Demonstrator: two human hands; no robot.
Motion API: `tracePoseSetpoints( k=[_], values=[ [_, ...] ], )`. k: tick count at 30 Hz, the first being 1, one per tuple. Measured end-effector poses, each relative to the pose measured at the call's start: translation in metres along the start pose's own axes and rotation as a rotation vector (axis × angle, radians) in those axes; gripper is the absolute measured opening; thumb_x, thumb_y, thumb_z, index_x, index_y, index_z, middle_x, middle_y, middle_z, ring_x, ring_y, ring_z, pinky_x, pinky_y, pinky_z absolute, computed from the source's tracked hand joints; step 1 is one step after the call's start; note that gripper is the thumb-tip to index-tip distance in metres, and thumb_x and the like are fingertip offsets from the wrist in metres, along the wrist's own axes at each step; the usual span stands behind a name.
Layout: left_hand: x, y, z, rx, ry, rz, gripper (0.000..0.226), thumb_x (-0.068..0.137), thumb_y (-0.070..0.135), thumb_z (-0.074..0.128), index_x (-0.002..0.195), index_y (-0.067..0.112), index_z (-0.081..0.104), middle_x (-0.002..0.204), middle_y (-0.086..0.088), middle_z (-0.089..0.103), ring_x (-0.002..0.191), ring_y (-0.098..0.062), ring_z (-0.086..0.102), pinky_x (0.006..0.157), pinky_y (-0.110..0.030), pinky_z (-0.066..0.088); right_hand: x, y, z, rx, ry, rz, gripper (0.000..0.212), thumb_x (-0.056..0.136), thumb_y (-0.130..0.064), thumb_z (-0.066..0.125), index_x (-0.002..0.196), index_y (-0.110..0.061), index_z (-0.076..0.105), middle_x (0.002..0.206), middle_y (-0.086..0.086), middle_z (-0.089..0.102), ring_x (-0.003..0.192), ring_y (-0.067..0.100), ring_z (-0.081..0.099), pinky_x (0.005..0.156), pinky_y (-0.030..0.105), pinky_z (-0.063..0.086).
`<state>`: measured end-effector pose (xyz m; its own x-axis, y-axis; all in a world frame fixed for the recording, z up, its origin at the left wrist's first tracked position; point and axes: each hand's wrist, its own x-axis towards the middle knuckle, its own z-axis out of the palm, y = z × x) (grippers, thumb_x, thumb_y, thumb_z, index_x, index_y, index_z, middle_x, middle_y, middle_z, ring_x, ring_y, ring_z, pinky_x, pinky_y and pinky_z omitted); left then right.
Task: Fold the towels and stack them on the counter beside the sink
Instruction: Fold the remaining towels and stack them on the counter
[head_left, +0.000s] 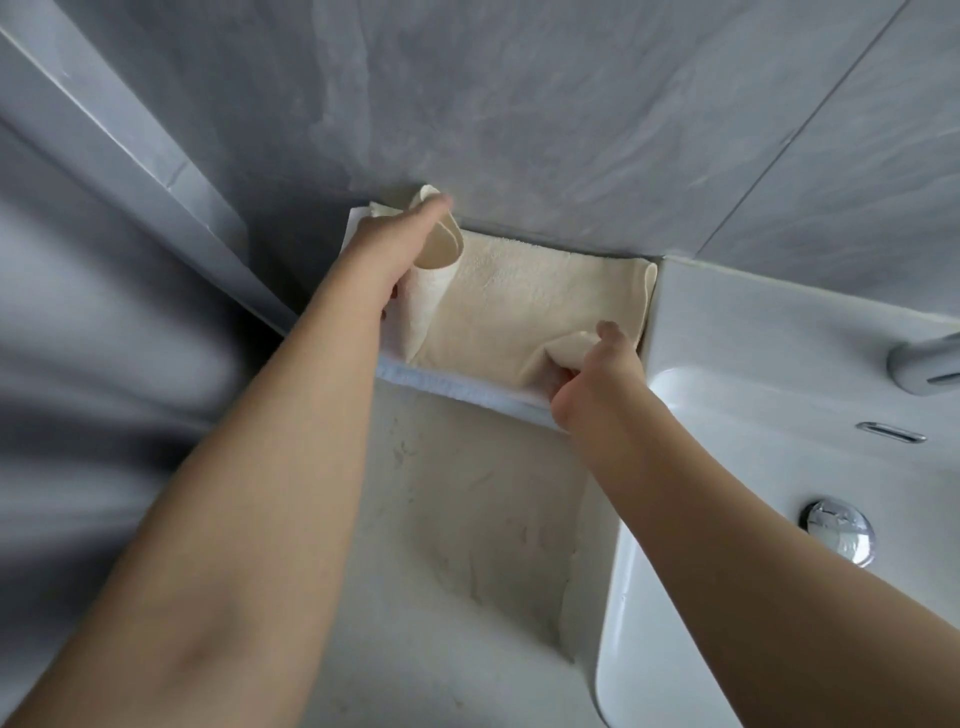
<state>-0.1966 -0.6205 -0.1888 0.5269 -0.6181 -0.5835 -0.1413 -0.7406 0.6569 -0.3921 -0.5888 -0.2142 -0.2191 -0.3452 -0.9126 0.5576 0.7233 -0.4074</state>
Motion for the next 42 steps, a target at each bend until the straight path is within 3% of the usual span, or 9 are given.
tracePoseSetpoints(
  k=[4, 8, 12, 16, 19, 23, 29, 34, 42],
  values=[
    [0.005, 0.013, 0.038, 0.454, 0.127, 0.100, 0.116, 0.061, 0.074, 0.071, 0.151, 0.012, 0.030, 0.143, -0.004, 0.046, 0.127, -0.025, 0.051, 0.094, -0.036, 0.043, 0.005, -0.010, 0.003, -0.273, -0.064, -0.183, 0.034, 0.097, -0.023, 0.051, 0.127, -0.010, 0.058, 0.077, -0.001, 0.050, 0.062, 0.013, 0.048, 0.072, 0.029, 0.044],
    [0.012, -0.001, 0.064, 0.686, 0.275, 0.257, 0.093, 0.077, 0.039, 0.074, 0.148, 0.003, 0.027, 0.143, -0.016, 0.041, 0.130, -0.033, 0.042, 0.101, -0.041, 0.038, 0.006, -0.031, 0.007, -0.520, -0.025, -0.193, 0.033, 0.091, -0.018, 0.052, 0.124, -0.014, 0.057, 0.083, 0.002, 0.050, 0.072, 0.020, 0.049, 0.076, 0.033, 0.047],
    [0.026, -0.011, 0.052, 0.540, 0.356, 0.221, 0.068, 0.084, 0.021, 0.072, 0.139, 0.003, 0.036, 0.133, -0.016, 0.055, 0.123, -0.034, 0.054, 0.095, -0.039, 0.043, 0.009, -0.044, 0.015, -0.607, -0.086, -0.228, 0.040, 0.087, -0.030, 0.063, 0.123, -0.013, 0.056, 0.107, 0.005, 0.061, 0.091, 0.028, 0.059, 0.074, 0.034, 0.043],
    [0.015, -0.012, 0.036, 0.552, 0.329, 0.361, 0.060, 0.092, 0.018, 0.061, 0.144, 0.004, 0.037, 0.119, -0.013, 0.061, 0.108, -0.032, 0.061, 0.075, -0.036, 0.041, 0.010, -0.048, 0.014, -1.054, -0.022, -0.702, 0.040, 0.093, -0.016, 0.045, 0.132, -0.008, 0.050, 0.127, 0.010, 0.057, 0.115, 0.032, 0.055, 0.085, 0.032, 0.040],
    [-0.017, -0.016, 0.032, 0.467, 0.253, 0.538, 0.030, 0.091, 0.026, 0.058, 0.118, 0.011, 0.058, 0.116, -0.010, 0.057, 0.099, -0.028, 0.060, 0.070, -0.031, 0.041, -0.004, -0.046, 0.003, -1.270, -0.097, -1.067, 0.026, 0.092, -0.015, 0.039, 0.113, -0.011, 0.053, 0.101, 0.009, 0.060, 0.094, 0.031, 0.051, 0.074, 0.032, 0.038],
    [-0.089, -0.025, 0.027, 0.065, 0.157, 0.444, 0.011, 0.088, 0.024, 0.056, 0.095, 0.021, 0.064, 0.083, 0.004, 0.064, 0.073, -0.015, 0.060, 0.061, -0.029, 0.044, -0.030, -0.043, -0.031, -1.228, -0.227, -1.273, 0.006, 0.096, -0.021, 0.046, 0.090, -0.019, 0.046, 0.081, -0.003, 0.049, 0.084, 0.020, 0.042, 0.067, 0.027, 0.026],
    [-0.202, -0.029, 0.031, -0.380, -0.058, 0.265, 0.022, 0.082, 0.006, 0.056, 0.086, 0.025, 0.067, 0.088, 0.000, 0.071, 0.090, -0.024, 0.069, 0.081, -0.040, 0.055, -0.066, -0.062, -0.126, -1.012, -0.287, -1.129, 0.020, 0.080, -0.014, 0.047, 0.097, -0.013, 0.058, 0.087, 0.000, 0.063, 0.088, 0.028, 0.058, 0.074, 0.041, 0.048],
    [-0.279, -0.037, 0.069, -0.282, -0.341, 0.263, 0.020, 0.082, 0.005, 0.059, 0.091, 0.017, 0.072, 0.085, -0.006, 0.076, 0.082, -0.028, 0.074, 0.074, -0.046, 0.060, -0.083, -0.081, -0.218, -0.899, -0.223, -1.003, 0.020, 0.078, -0.021, 0.049, 0.088, -0.006, 0.058, 0.069, -0.003, 0.053, 0.063, 0.018, 0.049, 0.055, 0.030, 0.040],
    [-0.375, -0.035, 0.197, -0.189, -0.558, 0.230, 0.016, 0.085, 0.008, 0.060, 0.080, 0.016, 0.073, 0.074, -0.006, 0.075, 0.076, -0.029, 0.074, 0.073, -0.044, 0.060, -0.072, -0.135, -0.373, -0.889, -0.193, -0.765, 0.018, 0.088, -0.025, 0.059, 0.090, -0.010, 0.069, 0.078, 0.009, 0.068, 0.070, 0.020, 0.062, 0.067, 0.034, 0.052]
  ],
)
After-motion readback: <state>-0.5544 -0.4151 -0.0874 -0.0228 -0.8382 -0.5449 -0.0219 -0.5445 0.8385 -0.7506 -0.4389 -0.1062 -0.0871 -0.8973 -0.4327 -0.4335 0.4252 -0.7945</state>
